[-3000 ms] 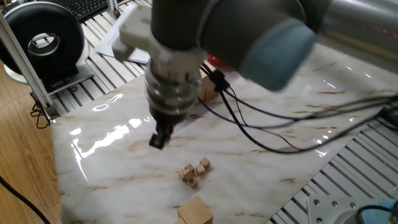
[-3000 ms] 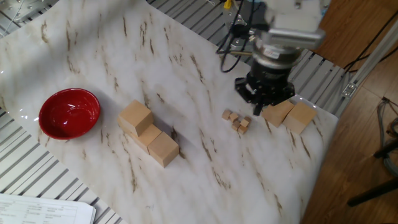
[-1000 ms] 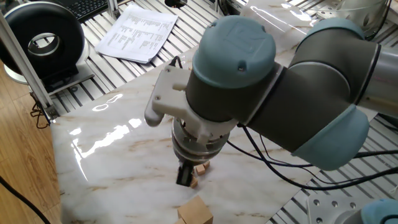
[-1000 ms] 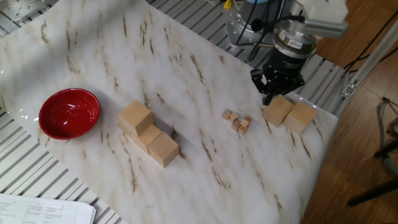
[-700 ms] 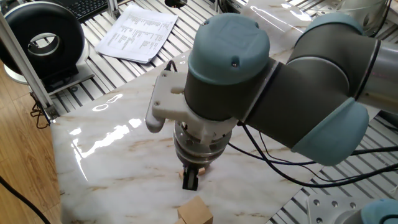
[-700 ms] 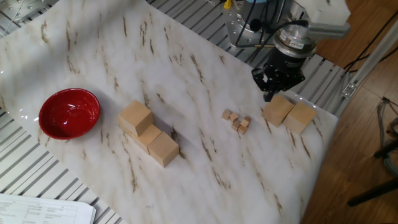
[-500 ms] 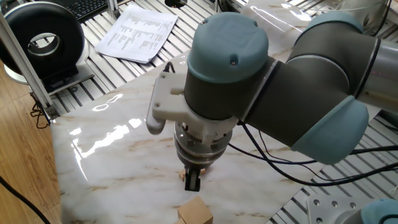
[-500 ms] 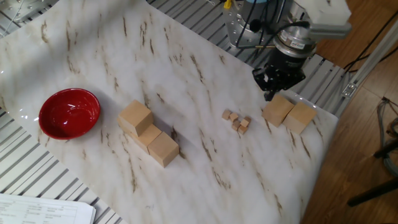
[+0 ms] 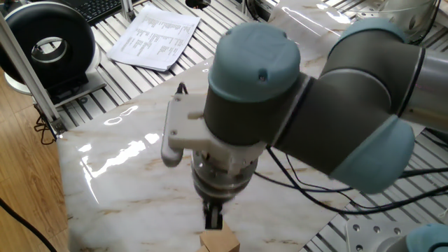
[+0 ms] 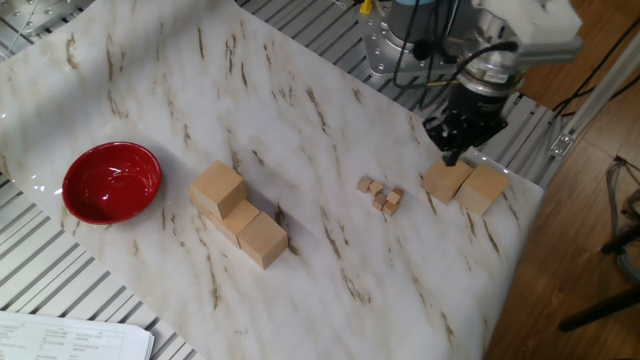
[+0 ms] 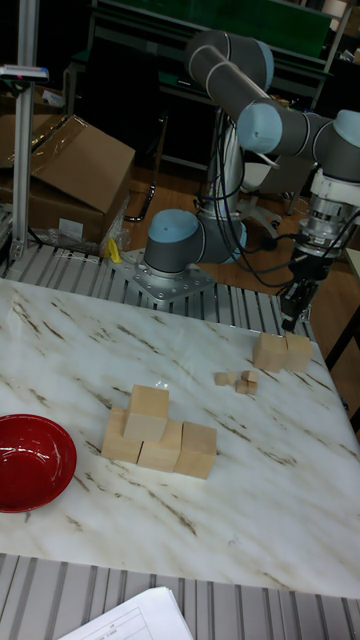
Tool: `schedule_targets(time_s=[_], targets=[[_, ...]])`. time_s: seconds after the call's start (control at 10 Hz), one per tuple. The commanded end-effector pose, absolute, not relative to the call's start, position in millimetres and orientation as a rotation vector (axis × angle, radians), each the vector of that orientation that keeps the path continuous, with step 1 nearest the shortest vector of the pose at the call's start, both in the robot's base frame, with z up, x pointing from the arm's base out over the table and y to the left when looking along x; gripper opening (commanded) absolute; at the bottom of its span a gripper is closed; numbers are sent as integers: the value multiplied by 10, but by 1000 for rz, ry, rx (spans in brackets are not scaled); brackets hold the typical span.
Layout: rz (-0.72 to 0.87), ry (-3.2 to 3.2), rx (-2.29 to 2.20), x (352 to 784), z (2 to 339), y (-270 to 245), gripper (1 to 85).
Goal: Stack the blocks into a pyramid shape
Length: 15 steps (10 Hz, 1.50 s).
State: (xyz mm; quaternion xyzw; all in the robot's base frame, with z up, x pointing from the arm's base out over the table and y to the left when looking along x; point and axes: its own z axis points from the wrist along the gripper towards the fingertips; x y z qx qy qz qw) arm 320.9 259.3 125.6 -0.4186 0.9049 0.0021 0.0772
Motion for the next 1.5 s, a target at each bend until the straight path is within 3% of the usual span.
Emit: schedule_targets(time_s=[0.0, 0.6, 0.9, 1.4], targets=[[71, 2706, -1238, 2945, 1273, 2692, 13], [37, 2624, -1349, 2693, 1224, 2560, 13], [-210, 2356, -1782, 2773, 1190, 2435, 13], [-297, 2076, -2016, 2866, 1135, 2596, 13]])
